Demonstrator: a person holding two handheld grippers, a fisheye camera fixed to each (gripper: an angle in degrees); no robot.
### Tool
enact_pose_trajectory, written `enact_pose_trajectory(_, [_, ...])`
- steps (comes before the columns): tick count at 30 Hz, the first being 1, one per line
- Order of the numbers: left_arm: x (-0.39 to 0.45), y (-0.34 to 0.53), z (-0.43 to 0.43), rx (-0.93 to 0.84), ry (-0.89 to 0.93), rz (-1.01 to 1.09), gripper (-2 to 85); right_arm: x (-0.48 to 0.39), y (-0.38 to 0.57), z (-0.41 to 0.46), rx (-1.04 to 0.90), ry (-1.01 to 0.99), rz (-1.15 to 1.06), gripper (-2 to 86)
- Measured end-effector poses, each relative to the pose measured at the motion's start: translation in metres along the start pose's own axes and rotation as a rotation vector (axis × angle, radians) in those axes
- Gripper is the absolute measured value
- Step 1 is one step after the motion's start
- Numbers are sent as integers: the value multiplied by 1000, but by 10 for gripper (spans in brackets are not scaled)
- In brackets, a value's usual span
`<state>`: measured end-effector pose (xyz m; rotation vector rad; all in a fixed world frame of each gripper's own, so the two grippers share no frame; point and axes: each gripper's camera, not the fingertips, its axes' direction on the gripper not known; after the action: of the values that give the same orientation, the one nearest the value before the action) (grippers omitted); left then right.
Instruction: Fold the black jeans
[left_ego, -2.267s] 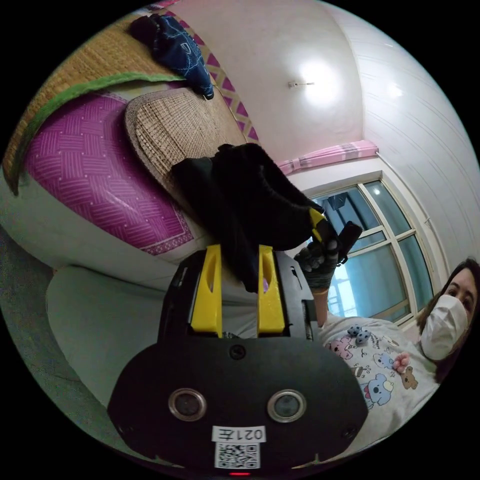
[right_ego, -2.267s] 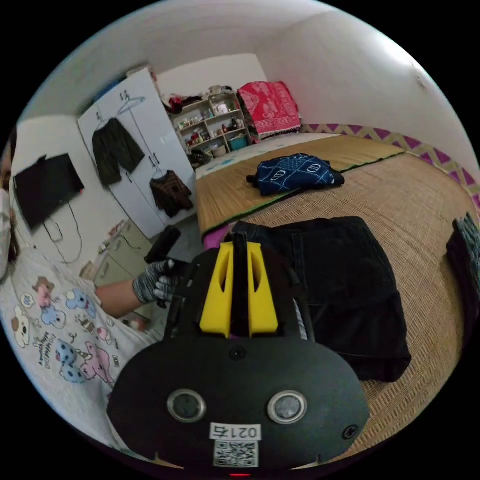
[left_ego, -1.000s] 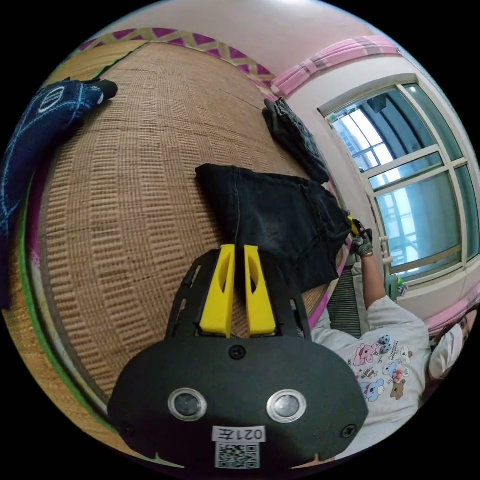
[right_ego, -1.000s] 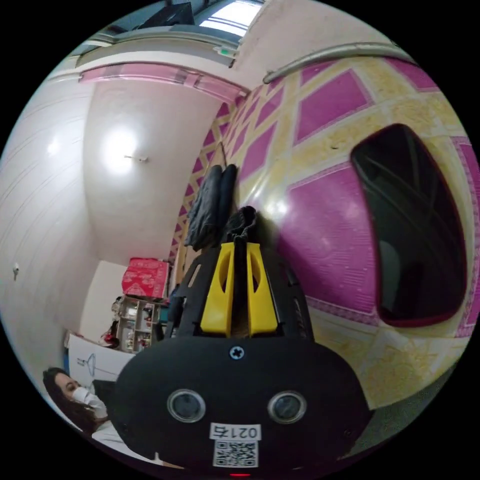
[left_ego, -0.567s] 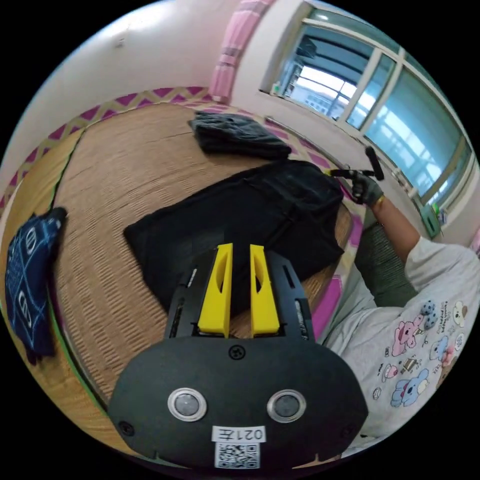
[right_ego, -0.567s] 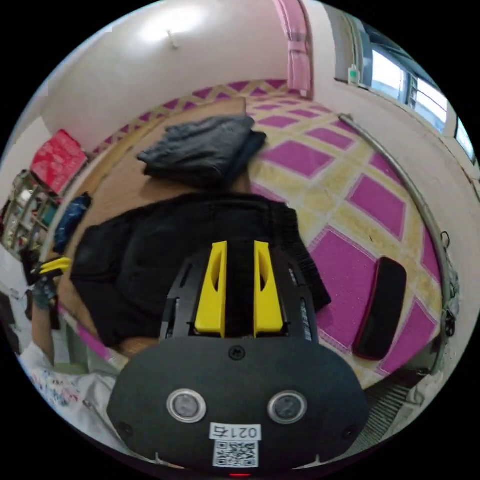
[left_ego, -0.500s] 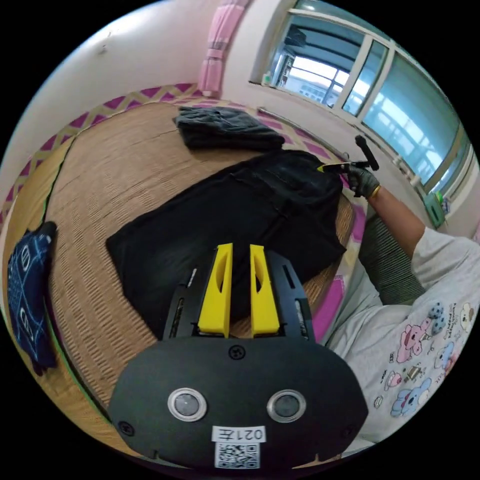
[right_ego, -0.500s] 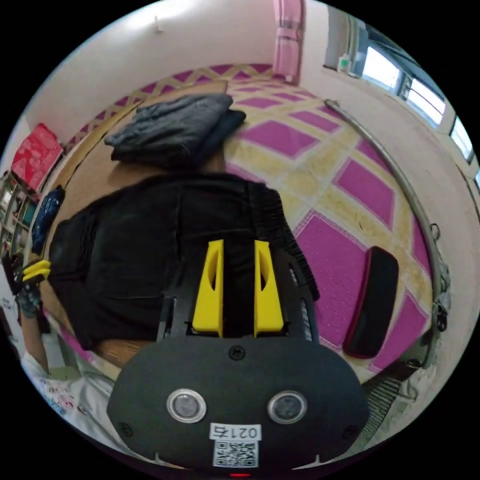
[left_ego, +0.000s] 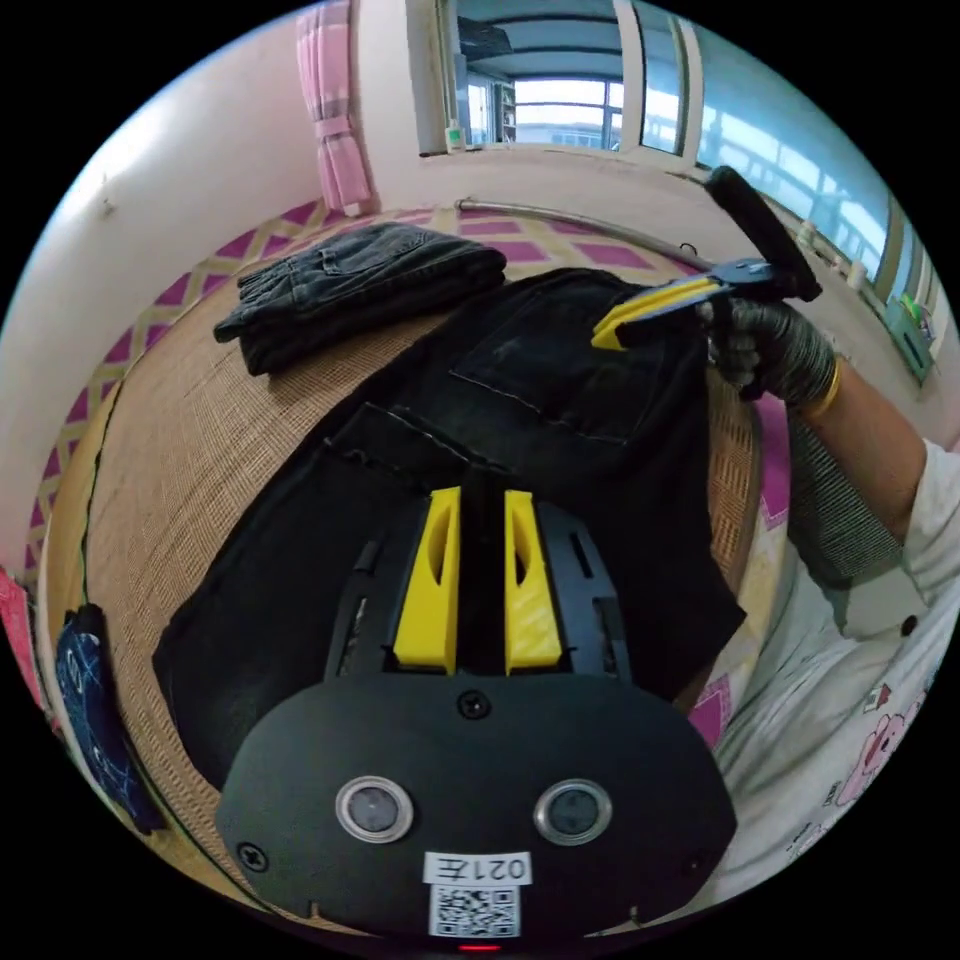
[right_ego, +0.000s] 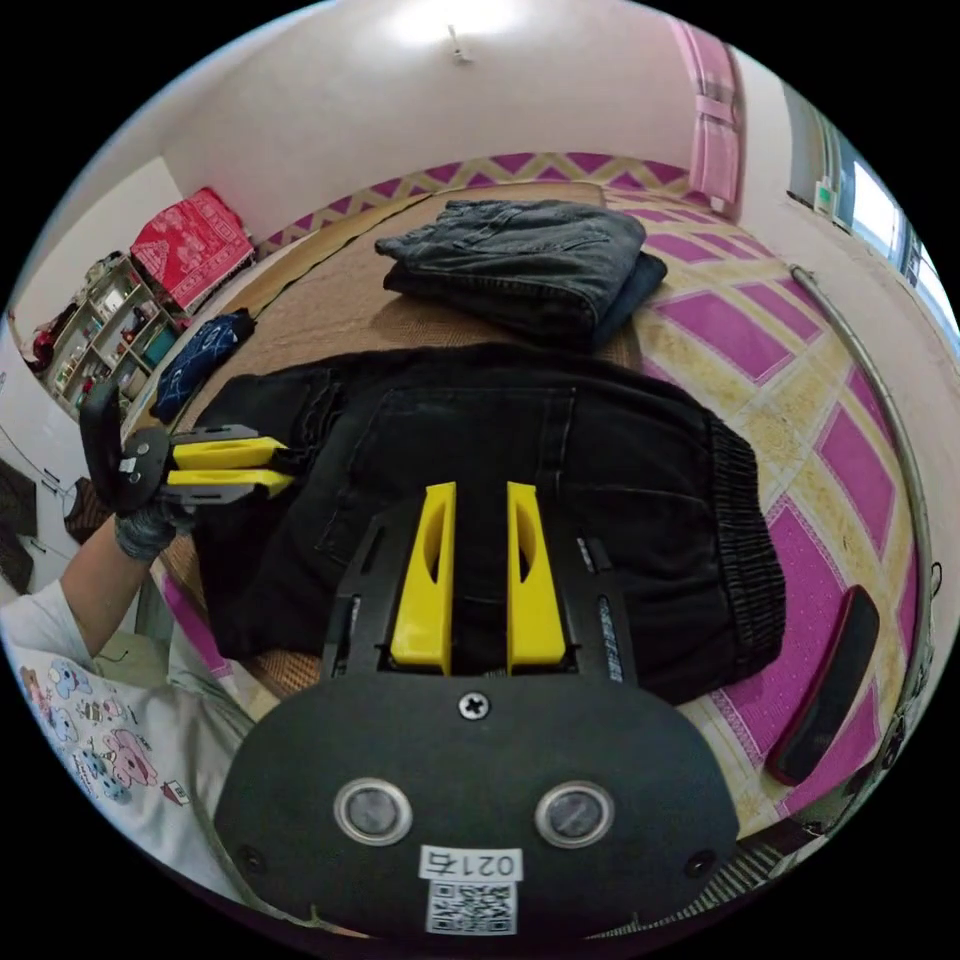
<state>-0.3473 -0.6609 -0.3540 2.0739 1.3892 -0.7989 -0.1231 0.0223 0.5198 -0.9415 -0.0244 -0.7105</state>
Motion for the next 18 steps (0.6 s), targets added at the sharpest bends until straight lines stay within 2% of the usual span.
enact_pose_trajectory(4, [-40, 20, -38, 160, 143, -144, -1, -9, 5, 16, -25, 42, -20, 76])
enact_pose_trajectory(7, [-88, 58, -106, 327, 154, -271, -7, -13, 9, 18, -23, 53, -24, 71])
enact_pose_trajectory(10, [-139, 117, -190, 447, 60, -362, -8, -12, 13, 18, -11, 40, 3, 60])
enact_pose_trajectory(12, [-177, 175, -254, 492, -72, -442, -8, -9, 17, 18, -1, 19, 26, 53])
enact_pose_trajectory(16, [-231, 270, -313, 457, -267, -624, -9, -3, 24, 17, 11, -24, 82, 33])
enact_pose_trajectory(18, [-268, 335, -324, 407, -343, -795, -9, -3, 27, 17, 12, -29, 96, 28])
